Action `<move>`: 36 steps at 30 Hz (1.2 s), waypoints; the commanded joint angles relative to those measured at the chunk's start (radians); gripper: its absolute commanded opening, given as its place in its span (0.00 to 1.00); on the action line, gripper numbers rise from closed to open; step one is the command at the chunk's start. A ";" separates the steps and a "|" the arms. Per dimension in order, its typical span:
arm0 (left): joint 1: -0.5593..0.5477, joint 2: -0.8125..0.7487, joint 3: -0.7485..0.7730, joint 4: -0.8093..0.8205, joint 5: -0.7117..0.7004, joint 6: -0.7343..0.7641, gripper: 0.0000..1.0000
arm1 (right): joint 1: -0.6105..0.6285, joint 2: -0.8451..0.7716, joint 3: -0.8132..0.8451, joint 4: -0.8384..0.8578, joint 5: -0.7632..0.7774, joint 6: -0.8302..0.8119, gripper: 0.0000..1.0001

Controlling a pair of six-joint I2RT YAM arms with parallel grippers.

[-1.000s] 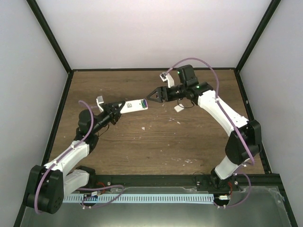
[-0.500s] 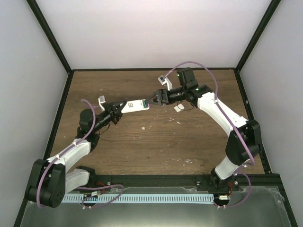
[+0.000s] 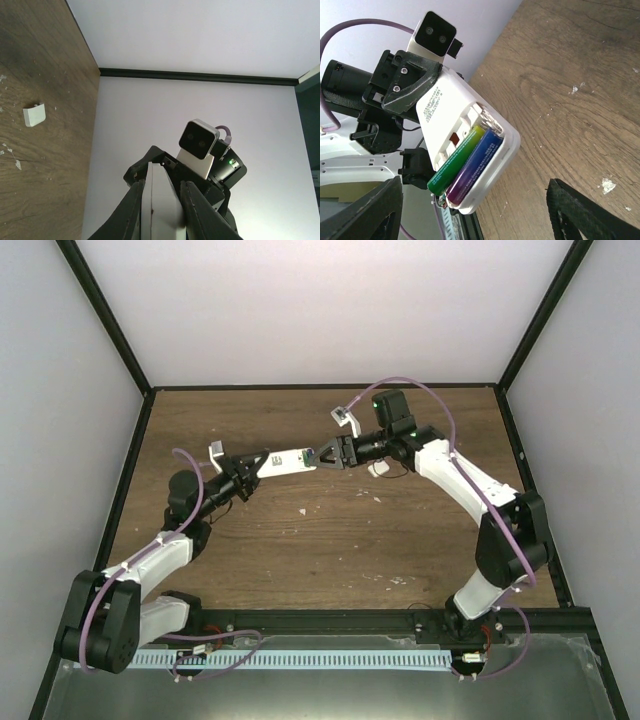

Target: Load the batteries into the remote control

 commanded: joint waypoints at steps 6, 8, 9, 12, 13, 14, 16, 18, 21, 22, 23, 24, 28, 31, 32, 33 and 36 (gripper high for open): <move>-0.002 0.007 0.017 0.055 0.001 -0.011 0.00 | 0.009 0.023 0.032 0.019 -0.041 -0.018 0.67; -0.003 0.010 0.016 0.056 0.000 -0.011 0.00 | 0.012 0.027 0.036 0.018 -0.043 -0.017 0.66; -0.005 0.010 0.015 0.057 -0.001 -0.011 0.00 | 0.013 0.030 0.037 0.018 -0.043 -0.017 0.65; -0.007 0.012 0.012 0.059 -0.004 -0.011 0.00 | 0.018 0.038 0.046 0.017 -0.045 -0.015 0.63; -0.008 0.012 0.011 0.059 -0.004 -0.011 0.00 | 0.020 0.040 0.048 0.016 -0.045 -0.015 0.62; -0.008 0.012 0.010 0.059 -0.005 -0.012 0.00 | 0.022 0.043 0.051 0.015 -0.045 -0.015 0.62; -0.009 0.012 0.006 0.062 -0.006 -0.014 0.00 | 0.024 0.045 0.057 0.015 -0.044 -0.014 0.60; -0.009 0.014 0.005 0.064 -0.006 -0.015 0.00 | 0.025 0.047 0.059 0.018 -0.044 -0.009 0.59; -0.009 0.018 0.003 0.071 -0.005 -0.018 0.00 | 0.025 0.047 0.061 0.025 -0.042 0.001 0.57; -0.008 0.019 0.002 0.072 -0.005 -0.019 0.00 | 0.026 0.046 0.062 0.026 -0.041 0.004 0.57; -0.009 0.020 0.002 0.072 -0.003 -0.018 0.00 | 0.026 0.046 0.065 0.027 -0.039 0.006 0.57; -0.009 0.021 0.002 0.074 -0.003 -0.018 0.00 | 0.026 0.046 0.067 0.028 -0.039 0.008 0.57; -0.009 0.022 0.001 0.075 -0.003 -0.018 0.00 | 0.026 0.048 0.071 0.039 -0.043 0.021 0.55; -0.009 0.023 -0.002 0.079 -0.001 -0.019 0.00 | 0.026 0.053 0.073 0.041 -0.047 0.026 0.53; -0.008 0.024 -0.003 0.080 0.000 -0.019 0.00 | 0.026 0.053 0.073 0.041 -0.048 0.026 0.52; -0.009 0.024 -0.003 0.082 -0.001 -0.020 0.00 | 0.026 0.055 0.076 0.040 -0.048 0.026 0.52; -0.009 0.027 -0.006 0.088 0.000 -0.022 0.00 | 0.026 0.057 0.076 0.036 -0.050 0.023 0.52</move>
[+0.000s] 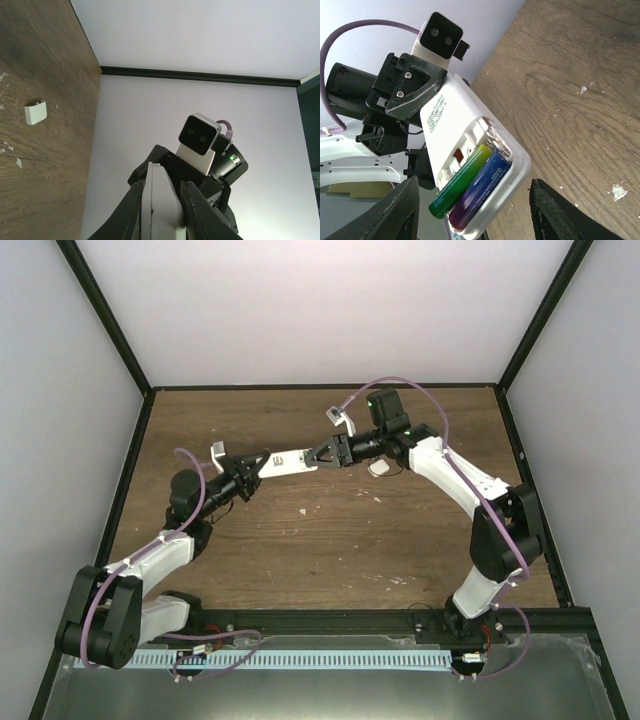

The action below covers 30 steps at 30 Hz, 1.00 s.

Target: Load the batteries into the remote control

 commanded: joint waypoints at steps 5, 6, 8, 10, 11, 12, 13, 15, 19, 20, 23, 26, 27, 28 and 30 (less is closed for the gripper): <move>-0.003 0.011 -0.007 0.078 -0.001 -0.016 0.00 | 0.009 0.014 0.051 -0.002 -0.017 -0.015 0.53; -0.002 0.010 -0.007 0.077 -0.001 -0.017 0.00 | 0.011 0.014 0.052 -0.005 -0.016 -0.018 0.53; -0.003 0.011 -0.007 0.075 -0.002 -0.018 0.00 | 0.013 0.014 0.053 -0.009 -0.014 -0.020 0.53; -0.003 0.012 -0.007 0.074 0.000 -0.017 0.00 | 0.012 0.014 0.054 -0.006 -0.012 -0.020 0.53; -0.003 0.011 -0.007 0.075 -0.001 -0.018 0.00 | 0.014 0.014 0.054 -0.005 -0.012 -0.019 0.52; -0.003 0.011 -0.007 0.076 -0.001 -0.017 0.00 | 0.013 0.015 0.056 -0.005 -0.012 -0.019 0.52; -0.003 0.011 -0.007 0.076 -0.001 -0.018 0.00 | 0.014 0.016 0.058 -0.003 -0.012 -0.019 0.51; -0.003 0.013 -0.005 0.079 0.001 -0.019 0.00 | 0.014 0.021 0.060 -0.002 -0.015 -0.016 0.49; -0.003 0.021 -0.005 0.091 0.005 -0.022 0.00 | 0.016 0.032 0.072 0.000 -0.018 -0.012 0.46; -0.003 0.023 -0.006 0.094 0.006 -0.023 0.00 | 0.016 0.035 0.075 0.003 -0.018 -0.010 0.45; -0.003 0.031 -0.007 0.107 0.009 -0.027 0.00 | 0.016 0.043 0.085 0.008 -0.021 -0.007 0.43; -0.003 0.032 -0.008 0.112 0.009 -0.029 0.00 | 0.019 0.050 0.094 0.009 -0.026 -0.003 0.41; -0.002 0.032 -0.008 0.113 0.008 -0.029 0.00 | 0.020 0.053 0.096 0.009 -0.027 -0.003 0.40; -0.003 0.033 -0.008 0.115 0.008 -0.030 0.00 | 0.020 0.053 0.097 0.009 -0.029 -0.003 0.40; -0.002 0.033 -0.008 0.115 0.008 -0.030 0.00 | 0.022 0.055 0.097 0.008 -0.029 -0.003 0.39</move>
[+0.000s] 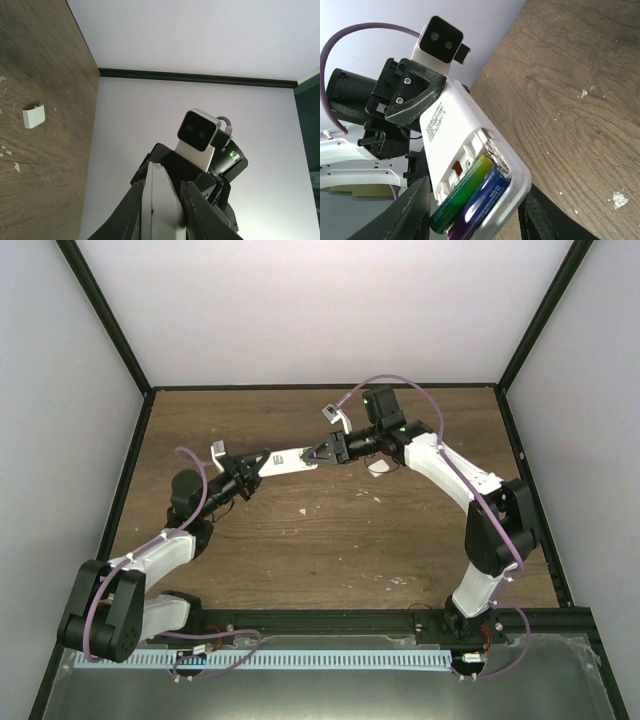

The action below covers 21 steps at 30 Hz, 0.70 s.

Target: Load the batteries into the remote control

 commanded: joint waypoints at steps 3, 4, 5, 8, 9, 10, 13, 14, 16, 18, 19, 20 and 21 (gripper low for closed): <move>-0.004 -0.002 -0.006 0.066 0.007 -0.019 0.00 | 0.015 0.009 0.051 0.008 -0.027 -0.010 0.37; -0.005 -0.002 -0.006 0.066 0.008 -0.020 0.00 | 0.015 0.009 0.051 0.007 -0.025 -0.012 0.37; -0.004 -0.001 -0.005 0.066 0.008 -0.019 0.00 | 0.016 0.010 0.050 0.008 -0.025 -0.012 0.36; -0.004 0.001 -0.001 0.066 0.008 -0.018 0.00 | 0.018 0.014 0.051 0.010 -0.024 -0.009 0.35; -0.003 0.003 0.001 0.066 0.008 -0.017 0.00 | 0.019 0.015 0.052 0.013 -0.025 -0.008 0.35; -0.004 0.003 0.003 0.067 0.009 -0.018 0.00 | 0.020 0.017 0.052 0.015 -0.025 -0.006 0.35; -0.004 0.006 0.005 0.069 0.009 -0.017 0.00 | 0.024 0.020 0.054 0.020 -0.022 -0.003 0.34; -0.006 0.007 0.005 0.069 0.009 -0.017 0.00 | 0.025 0.021 0.054 0.021 -0.021 -0.001 0.34; -0.006 0.008 0.005 0.072 0.008 -0.017 0.00 | 0.028 0.025 0.056 0.026 -0.019 0.003 0.33; -0.006 0.010 0.004 0.076 0.007 -0.018 0.00 | 0.030 0.027 0.059 0.029 -0.017 0.005 0.32; -0.006 0.009 0.002 0.077 0.007 -0.019 0.00 | 0.031 0.029 0.060 0.031 -0.015 0.005 0.32; -0.007 0.010 0.003 0.077 0.007 -0.020 0.00 | 0.032 0.030 0.061 0.032 -0.016 0.005 0.32; -0.007 0.011 0.003 0.079 0.006 -0.021 0.00 | 0.033 0.031 0.062 0.033 -0.016 0.005 0.31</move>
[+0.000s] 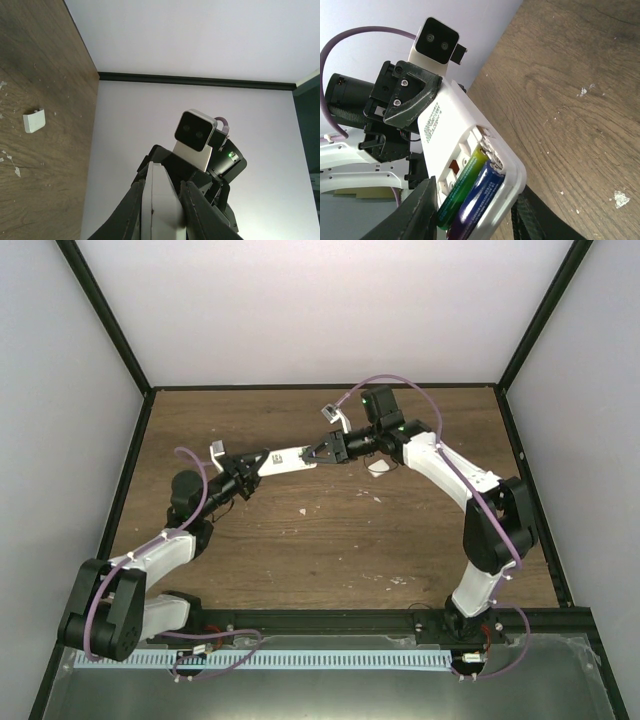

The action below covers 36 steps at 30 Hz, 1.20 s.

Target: Load the batteries into the remote control

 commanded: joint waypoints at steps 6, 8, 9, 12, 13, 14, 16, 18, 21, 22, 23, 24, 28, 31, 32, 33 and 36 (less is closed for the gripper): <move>-0.010 0.006 0.001 0.073 0.010 -0.024 0.00 | 0.032 0.020 0.050 0.031 -0.020 -0.014 0.25; -0.010 0.007 0.002 0.075 0.009 -0.024 0.00 | 0.033 0.020 0.046 0.031 -0.021 -0.014 0.23; -0.011 0.009 0.004 0.076 0.009 -0.024 0.00 | 0.032 0.019 0.043 0.031 -0.020 -0.014 0.22; -0.011 0.014 0.006 0.084 0.011 -0.024 0.00 | 0.032 0.020 0.042 0.031 -0.024 -0.011 0.19; -0.011 0.015 0.007 0.086 0.012 -0.023 0.00 | 0.032 0.021 0.040 0.032 -0.024 -0.011 0.19; -0.011 0.016 0.008 0.087 0.013 -0.024 0.00 | 0.033 0.023 0.042 0.033 -0.024 -0.011 0.19; -0.011 0.018 0.009 0.089 0.015 -0.022 0.00 | 0.032 0.024 0.044 0.031 -0.023 -0.011 0.19; -0.010 0.019 0.007 0.088 0.016 -0.014 0.00 | 0.031 0.023 0.048 0.029 -0.017 -0.011 0.22; -0.009 0.021 0.003 0.083 0.017 0.006 0.00 | 0.030 0.013 0.052 0.028 0.009 -0.012 0.30; -0.008 0.020 -0.001 0.087 0.012 0.011 0.00 | 0.028 0.008 0.054 0.028 0.022 -0.013 0.32; -0.005 0.019 -0.005 0.084 0.011 0.019 0.00 | 0.024 0.001 0.055 0.026 0.035 -0.015 0.35; -0.003 0.016 -0.009 0.082 0.010 0.023 0.00 | 0.016 -0.007 0.055 0.025 0.045 -0.016 0.38; 0.019 0.003 -0.007 0.057 0.016 0.061 0.00 | -0.020 -0.041 0.069 0.004 0.082 -0.041 0.45; 0.039 -0.005 0.015 0.008 0.037 0.120 0.00 | -0.047 -0.062 0.089 -0.045 0.147 -0.084 0.48; 0.046 -0.007 0.026 -0.017 0.048 0.150 0.00 | -0.056 -0.072 0.090 -0.056 0.175 -0.096 0.50; 0.052 -0.009 0.039 -0.054 0.060 0.182 0.00 | -0.068 -0.082 0.089 -0.067 0.210 -0.109 0.52; 0.070 -0.012 0.082 -0.169 0.094 0.295 0.00 | -0.097 -0.111 0.087 -0.109 0.360 -0.153 0.65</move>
